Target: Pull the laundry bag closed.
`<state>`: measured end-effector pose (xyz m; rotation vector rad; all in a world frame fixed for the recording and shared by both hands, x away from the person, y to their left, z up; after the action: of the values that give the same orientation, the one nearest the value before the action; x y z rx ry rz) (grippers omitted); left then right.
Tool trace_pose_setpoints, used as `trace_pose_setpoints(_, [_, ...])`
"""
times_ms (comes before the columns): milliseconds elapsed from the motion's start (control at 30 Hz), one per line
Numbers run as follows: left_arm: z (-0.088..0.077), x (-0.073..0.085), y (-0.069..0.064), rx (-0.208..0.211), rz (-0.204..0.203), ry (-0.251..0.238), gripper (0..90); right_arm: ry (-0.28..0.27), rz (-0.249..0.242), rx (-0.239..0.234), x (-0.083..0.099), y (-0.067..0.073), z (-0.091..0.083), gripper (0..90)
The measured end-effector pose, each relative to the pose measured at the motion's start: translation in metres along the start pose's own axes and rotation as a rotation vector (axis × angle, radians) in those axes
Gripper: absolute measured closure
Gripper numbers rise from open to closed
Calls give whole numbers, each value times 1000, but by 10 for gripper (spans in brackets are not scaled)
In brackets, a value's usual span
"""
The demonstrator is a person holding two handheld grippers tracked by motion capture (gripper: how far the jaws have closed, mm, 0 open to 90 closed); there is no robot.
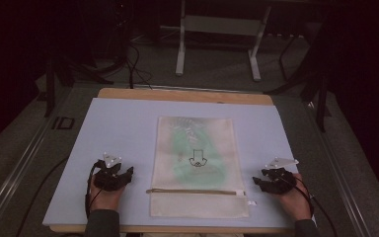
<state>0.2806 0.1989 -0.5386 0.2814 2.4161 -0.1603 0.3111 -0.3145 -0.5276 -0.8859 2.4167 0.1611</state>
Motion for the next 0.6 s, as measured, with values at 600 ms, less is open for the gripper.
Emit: trace_pose_setpoints(600, [-4,-1,0,7,39,-6,528,48,-45,-15,-1,5,-4,498])
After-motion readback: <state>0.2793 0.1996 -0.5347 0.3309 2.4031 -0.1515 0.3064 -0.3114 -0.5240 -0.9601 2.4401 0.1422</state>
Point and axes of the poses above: each handheld gripper's, and its own axes: z roughly forward along the jaws, x roughly out of its underside, y roughly to its left, the point moved 1 cm from there along z, roughly forward along the jaws, and after that the axes turned 5 degrees about y, right-handed, at the moved point
